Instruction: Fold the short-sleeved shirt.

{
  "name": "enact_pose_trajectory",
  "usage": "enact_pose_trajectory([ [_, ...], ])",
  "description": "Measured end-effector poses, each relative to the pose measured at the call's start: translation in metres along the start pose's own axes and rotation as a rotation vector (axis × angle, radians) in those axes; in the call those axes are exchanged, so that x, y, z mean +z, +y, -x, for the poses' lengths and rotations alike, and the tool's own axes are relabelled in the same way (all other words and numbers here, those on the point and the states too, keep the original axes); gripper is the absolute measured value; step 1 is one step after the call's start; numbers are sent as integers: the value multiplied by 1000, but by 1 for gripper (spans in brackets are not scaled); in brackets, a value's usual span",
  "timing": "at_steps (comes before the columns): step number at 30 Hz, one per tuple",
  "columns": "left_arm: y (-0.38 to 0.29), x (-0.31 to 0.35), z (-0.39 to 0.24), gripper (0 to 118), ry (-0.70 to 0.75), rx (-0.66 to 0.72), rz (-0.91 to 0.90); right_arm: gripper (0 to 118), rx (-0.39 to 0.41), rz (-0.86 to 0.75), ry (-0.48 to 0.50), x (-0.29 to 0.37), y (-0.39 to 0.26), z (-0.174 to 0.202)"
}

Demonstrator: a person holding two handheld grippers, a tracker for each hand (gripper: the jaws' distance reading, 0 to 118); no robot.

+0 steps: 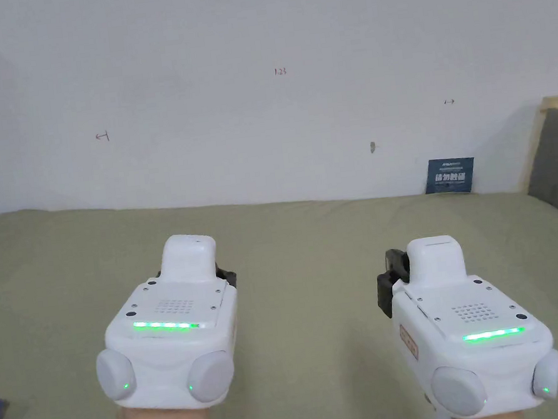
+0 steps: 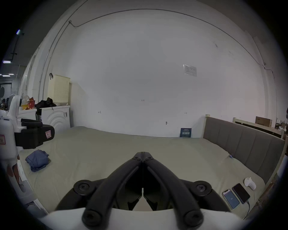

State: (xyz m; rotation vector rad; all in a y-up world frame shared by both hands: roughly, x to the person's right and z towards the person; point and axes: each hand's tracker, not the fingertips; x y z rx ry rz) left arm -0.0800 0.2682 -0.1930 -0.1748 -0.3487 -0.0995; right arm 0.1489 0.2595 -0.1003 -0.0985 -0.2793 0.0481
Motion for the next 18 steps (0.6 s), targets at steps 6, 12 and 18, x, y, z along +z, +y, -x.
enact_pose_trajectory([
  [6,2,-9,2,118,98,-42,31,118,-5,5,-11,-4,9,1],
  [12,-1,0,-4,118,40,-25,-22,118,-26,-27,-18,4,30,3],
  [18,1,3,-5,118,43,-26,-41,118,8,-30,-21,4,21,5],
])
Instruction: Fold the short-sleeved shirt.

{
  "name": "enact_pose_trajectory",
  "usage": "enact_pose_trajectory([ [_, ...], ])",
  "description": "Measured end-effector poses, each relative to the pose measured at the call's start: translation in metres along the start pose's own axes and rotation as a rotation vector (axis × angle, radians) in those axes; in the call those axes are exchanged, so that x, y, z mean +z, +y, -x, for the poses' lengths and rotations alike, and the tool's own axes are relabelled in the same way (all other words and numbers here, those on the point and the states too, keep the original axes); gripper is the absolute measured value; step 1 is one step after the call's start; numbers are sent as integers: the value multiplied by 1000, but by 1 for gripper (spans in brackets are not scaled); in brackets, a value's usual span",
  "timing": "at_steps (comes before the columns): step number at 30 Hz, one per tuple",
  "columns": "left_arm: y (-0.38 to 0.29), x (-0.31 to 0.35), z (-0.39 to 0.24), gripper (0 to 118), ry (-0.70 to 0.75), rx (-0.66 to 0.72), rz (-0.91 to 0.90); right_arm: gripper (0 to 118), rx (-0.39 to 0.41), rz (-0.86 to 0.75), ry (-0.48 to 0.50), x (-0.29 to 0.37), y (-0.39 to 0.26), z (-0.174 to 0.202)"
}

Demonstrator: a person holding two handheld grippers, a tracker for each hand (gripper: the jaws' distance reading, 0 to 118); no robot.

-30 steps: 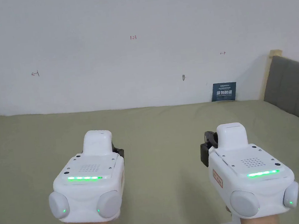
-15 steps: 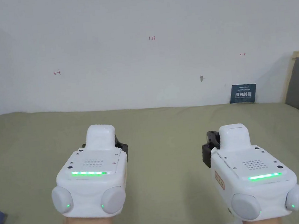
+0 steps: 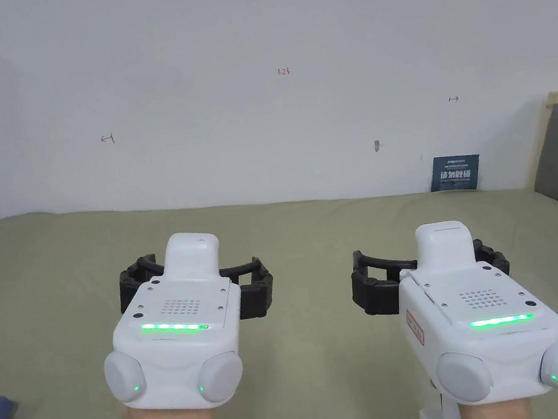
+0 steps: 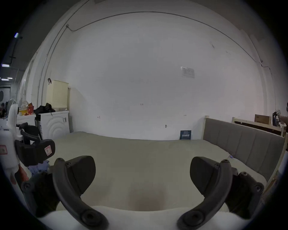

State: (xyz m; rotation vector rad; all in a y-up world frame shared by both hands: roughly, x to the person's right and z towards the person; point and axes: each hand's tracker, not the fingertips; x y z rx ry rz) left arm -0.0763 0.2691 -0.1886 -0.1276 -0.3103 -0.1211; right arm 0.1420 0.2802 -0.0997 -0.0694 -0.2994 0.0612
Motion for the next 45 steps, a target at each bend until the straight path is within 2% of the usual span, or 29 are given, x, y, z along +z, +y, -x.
enact_pose_trajectory([
  [3,3,0,3,118,0,12,2,118,-27,-11,3,1,7,0],
  [18,1,6,5,118,-6,15,12,118,-22,24,12,-6,-2,0],
  [24,7,8,9,118,-12,26,23,118,-72,92,29,-4,8,-2],
  [26,9,11,9,118,-15,26,17,118,-52,61,14,-3,9,1],
  [28,12,12,11,118,-17,25,15,118,2,44,-46,-5,8,7],
  [29,13,12,10,118,-14,27,13,118,24,51,-46,-5,7,9],
  [34,14,13,11,118,-14,25,10,118,36,45,-64,-5,2,15],
  [40,14,14,12,118,-21,27,18,118,-4,13,-72,-6,-1,10],
  [45,15,16,12,118,-20,34,13,118,22,15,-61,-7,-1,6],
])
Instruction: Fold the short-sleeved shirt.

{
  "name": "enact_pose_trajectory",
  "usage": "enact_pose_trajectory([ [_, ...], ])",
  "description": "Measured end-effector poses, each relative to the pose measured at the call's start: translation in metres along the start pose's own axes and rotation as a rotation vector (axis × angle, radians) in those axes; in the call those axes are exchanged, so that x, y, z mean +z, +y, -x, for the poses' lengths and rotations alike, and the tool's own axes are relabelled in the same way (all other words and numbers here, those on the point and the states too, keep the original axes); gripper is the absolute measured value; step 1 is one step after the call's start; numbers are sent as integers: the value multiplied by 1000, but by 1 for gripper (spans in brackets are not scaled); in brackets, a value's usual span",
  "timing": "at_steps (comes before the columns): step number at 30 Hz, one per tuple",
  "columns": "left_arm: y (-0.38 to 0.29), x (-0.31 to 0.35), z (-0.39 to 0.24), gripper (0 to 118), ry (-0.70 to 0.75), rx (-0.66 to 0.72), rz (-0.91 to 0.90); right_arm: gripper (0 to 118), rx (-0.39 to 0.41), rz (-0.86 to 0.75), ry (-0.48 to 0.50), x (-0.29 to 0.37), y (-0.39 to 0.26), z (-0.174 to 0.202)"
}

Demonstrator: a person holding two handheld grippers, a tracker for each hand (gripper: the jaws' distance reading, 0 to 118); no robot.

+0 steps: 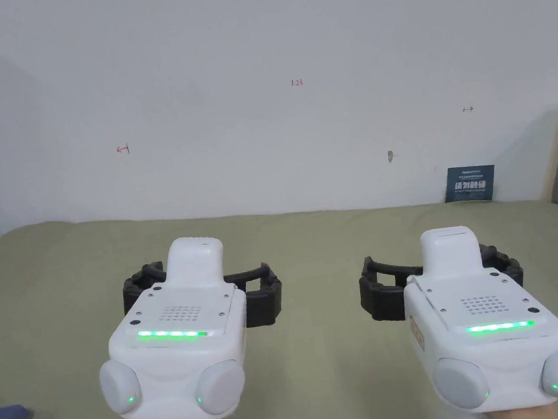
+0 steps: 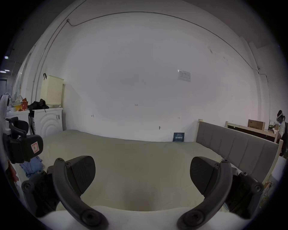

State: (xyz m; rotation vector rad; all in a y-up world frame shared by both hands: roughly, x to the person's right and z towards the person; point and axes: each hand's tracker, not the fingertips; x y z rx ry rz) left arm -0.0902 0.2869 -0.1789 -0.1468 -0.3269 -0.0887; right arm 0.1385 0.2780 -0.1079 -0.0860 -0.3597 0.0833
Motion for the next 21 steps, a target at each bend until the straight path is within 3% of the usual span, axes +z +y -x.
enact_pose_trajectory([
  [3,0,0,1,118,-4,0,11,118,28,32,9,-1,0,-1],
  [13,3,1,1,118,-14,18,22,118,3,83,-18,-2,4,-1],
  [16,3,1,1,118,-12,18,22,118,-70,91,32,0,6,-6],
  [21,2,3,0,118,-18,23,28,118,-126,103,44,2,11,-13],
])
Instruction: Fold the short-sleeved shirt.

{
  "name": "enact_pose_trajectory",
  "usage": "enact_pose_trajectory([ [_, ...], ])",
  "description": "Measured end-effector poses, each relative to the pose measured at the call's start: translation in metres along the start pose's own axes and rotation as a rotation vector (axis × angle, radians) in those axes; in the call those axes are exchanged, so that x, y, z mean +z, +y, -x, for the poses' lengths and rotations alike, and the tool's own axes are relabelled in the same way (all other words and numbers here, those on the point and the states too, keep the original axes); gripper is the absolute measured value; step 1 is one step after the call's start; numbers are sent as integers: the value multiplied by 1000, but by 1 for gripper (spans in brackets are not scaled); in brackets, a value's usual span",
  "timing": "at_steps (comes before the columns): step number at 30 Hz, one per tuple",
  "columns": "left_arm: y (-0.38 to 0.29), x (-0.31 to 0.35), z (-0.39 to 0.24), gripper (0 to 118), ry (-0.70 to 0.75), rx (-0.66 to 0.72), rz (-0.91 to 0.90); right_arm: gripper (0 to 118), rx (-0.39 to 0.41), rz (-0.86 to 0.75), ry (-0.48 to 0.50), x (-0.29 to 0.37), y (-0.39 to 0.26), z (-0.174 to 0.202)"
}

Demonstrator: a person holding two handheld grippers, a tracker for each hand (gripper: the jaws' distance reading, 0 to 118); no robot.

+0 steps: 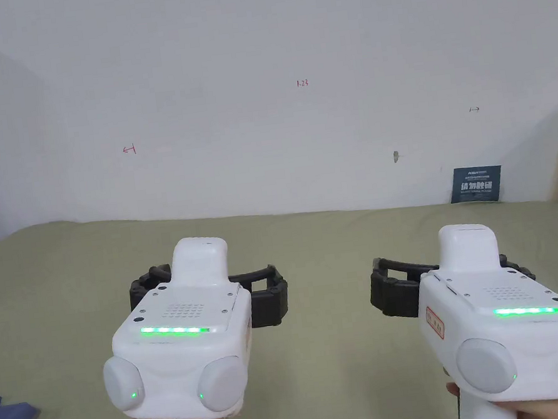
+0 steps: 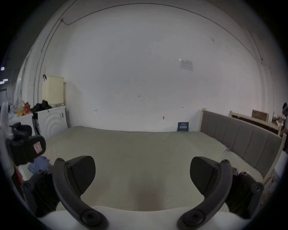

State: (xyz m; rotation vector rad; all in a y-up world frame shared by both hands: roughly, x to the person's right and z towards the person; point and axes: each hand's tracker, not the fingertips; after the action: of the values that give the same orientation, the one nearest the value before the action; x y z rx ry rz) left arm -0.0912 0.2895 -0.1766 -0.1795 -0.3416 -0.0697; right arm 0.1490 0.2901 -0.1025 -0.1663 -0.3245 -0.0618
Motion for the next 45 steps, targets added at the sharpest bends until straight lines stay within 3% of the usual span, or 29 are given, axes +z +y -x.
enact_pose_trajectory([
  [4,1,2,-1,118,-5,-8,-3,118,-10,16,-13,-3,2,-2],
  [11,3,1,1,118,-2,-11,-5,118,47,-37,-62,-1,-3,4],
  [17,7,4,1,118,-2,-14,-14,118,84,-40,-45,0,-6,7],
  [36,4,4,0,118,-11,-6,-2,118,92,-95,-53,1,-10,10],
  [42,4,4,-1,118,-10,-9,2,118,4,-19,-54,0,0,10],
  [45,4,4,-1,118,-13,-8,3,118,47,-28,-55,-3,-4,12],
])
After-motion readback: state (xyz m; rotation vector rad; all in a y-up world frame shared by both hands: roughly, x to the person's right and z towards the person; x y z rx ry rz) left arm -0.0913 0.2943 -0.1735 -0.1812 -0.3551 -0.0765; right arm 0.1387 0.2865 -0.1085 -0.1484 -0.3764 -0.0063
